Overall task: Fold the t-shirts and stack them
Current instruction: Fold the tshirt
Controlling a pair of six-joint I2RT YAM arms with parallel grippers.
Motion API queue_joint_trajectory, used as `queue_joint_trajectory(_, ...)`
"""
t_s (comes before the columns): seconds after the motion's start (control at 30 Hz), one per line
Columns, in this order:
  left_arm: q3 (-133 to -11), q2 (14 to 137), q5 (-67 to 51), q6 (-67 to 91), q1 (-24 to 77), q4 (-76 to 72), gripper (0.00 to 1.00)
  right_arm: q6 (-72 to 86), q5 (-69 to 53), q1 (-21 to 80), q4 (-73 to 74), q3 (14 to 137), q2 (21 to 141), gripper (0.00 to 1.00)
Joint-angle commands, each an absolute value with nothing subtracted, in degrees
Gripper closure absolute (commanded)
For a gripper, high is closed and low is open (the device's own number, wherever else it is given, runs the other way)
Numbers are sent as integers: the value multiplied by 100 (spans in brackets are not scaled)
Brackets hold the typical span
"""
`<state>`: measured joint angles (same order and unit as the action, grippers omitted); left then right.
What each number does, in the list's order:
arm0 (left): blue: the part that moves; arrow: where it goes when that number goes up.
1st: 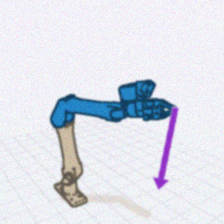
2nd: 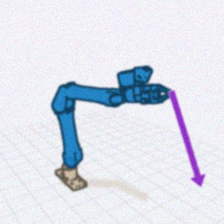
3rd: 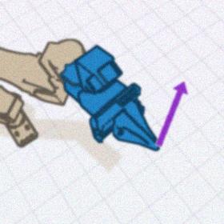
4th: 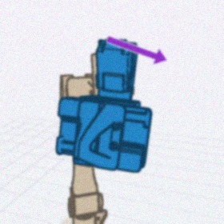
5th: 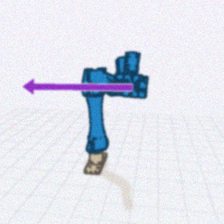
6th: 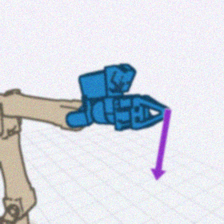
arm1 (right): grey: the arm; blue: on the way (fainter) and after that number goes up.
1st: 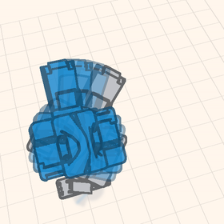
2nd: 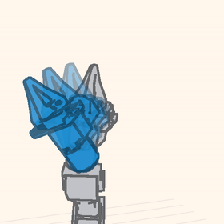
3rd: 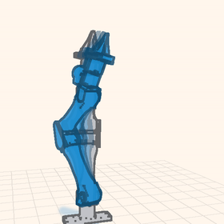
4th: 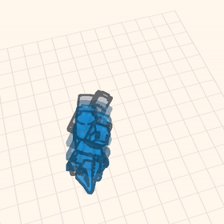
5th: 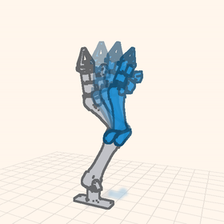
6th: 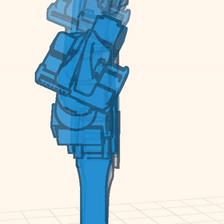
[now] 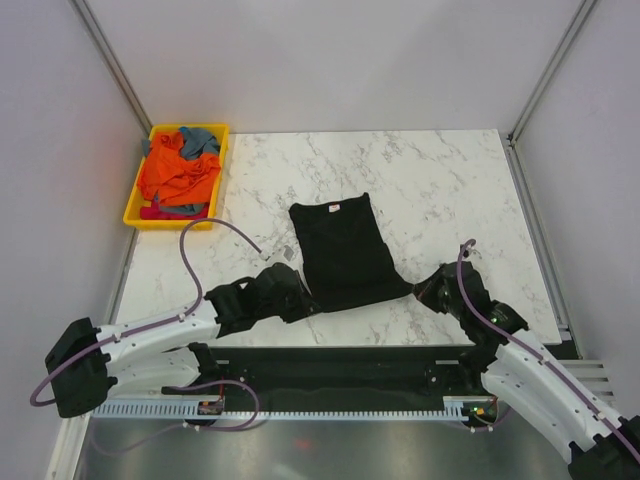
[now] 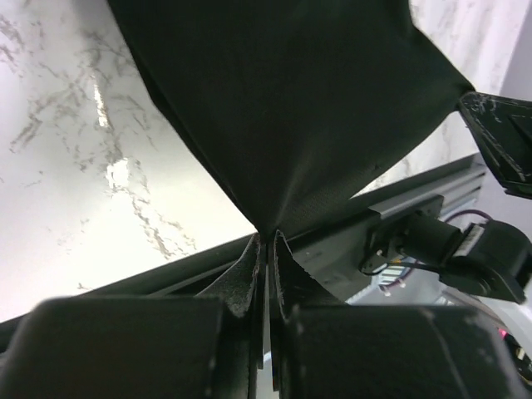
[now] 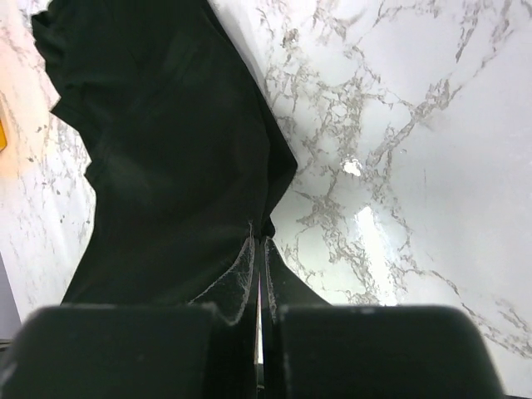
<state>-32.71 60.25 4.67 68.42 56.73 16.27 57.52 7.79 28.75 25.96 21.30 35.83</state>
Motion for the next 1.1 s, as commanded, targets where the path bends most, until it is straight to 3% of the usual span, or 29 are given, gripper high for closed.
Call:
queue_joint_trajectory(0.0, -3260, 5792, 791, 7207, 5818, 1881, 98, 5459, 888, 2883, 3041, 2443, 3332, 100)
queue_joint_trajectory(0.2, -3418, 5976, 1028, 6979, 5801, 1854, 98, 4853, 711, 2883, 2435, 2592, 3725, 100)
queue_joint_trajectory(0.37, -4015, 6240, 1151, 6541, 5442, 2127, 98, 4272, 1019, 2883, 2145, 3514, 4507, 100)
queue_joint_trajectory(0.63, -5070, 7188, 449, 5275, 3957, 2118, 98, 3245, 301, 2673, 1469, 5077, 6695, 100)
queue_joint_trajectory(1.07, -7143, 9376, -536, 4325, 2383, 2101, 98, 2716, -1204, 1960, 1310, 7689, 9921, 100)
